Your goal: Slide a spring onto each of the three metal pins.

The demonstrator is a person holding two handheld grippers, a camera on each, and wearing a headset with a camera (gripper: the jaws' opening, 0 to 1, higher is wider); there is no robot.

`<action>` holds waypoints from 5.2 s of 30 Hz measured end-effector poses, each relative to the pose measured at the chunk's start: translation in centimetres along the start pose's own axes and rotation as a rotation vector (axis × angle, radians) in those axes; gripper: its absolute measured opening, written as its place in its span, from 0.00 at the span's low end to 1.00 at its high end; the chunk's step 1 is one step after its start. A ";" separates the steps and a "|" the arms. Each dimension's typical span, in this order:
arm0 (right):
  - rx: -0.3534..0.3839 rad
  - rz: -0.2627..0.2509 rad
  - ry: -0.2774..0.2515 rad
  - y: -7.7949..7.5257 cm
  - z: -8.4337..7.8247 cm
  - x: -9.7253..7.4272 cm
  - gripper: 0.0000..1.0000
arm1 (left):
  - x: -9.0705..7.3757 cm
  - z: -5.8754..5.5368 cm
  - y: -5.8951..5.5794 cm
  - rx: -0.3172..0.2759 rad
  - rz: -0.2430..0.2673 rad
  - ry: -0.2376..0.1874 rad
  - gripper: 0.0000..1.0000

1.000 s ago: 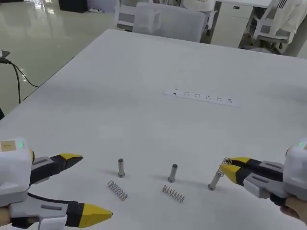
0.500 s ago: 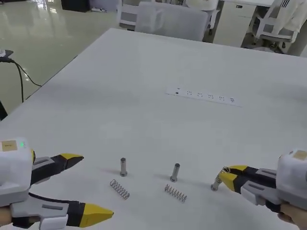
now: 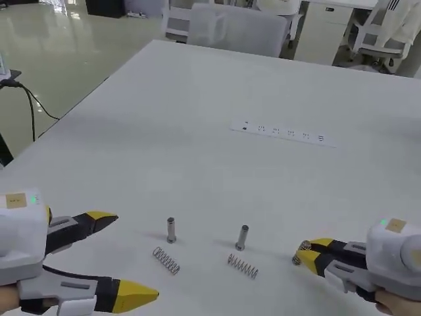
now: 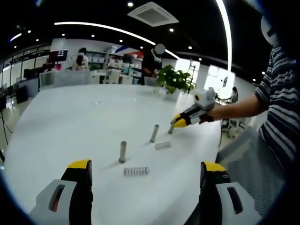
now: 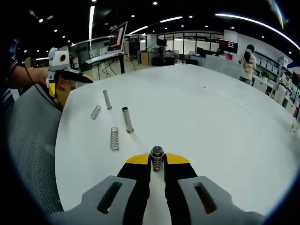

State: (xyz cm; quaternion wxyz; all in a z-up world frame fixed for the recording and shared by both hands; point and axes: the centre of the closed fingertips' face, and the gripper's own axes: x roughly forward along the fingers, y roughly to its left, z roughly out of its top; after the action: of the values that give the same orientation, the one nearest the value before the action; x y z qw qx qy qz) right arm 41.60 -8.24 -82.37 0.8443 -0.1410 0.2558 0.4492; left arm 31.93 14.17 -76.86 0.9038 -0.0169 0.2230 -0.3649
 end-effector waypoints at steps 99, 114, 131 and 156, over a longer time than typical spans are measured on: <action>-0.096 0.156 0.028 8.2 -0.7 4.9 0.08 | -0.4 -1.0 -1.0 -0.026 -0.018 0.018 0.89; -0.085 0.201 0.033 8.6 0.4 3.4 0.07 | 0.4 -0.4 -2.1 0.006 -0.073 0.040 0.86; -0.239 0.333 -0.014 10.1 2.8 -0.2 0.07 | 2.6 0.7 -4.4 0.067 -0.192 0.076 0.80; -0.381 0.469 0.002 12.0 3.5 -2.3 0.07 | 8.2 1.4 -9.5 0.158 -0.411 0.094 0.45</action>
State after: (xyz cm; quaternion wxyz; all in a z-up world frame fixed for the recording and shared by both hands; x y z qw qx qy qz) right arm 31.58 -1.51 -78.27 0.6754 -0.2345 0.1934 0.6719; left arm 31.53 1.58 -76.96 0.7974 0.0261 0.2276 -0.5583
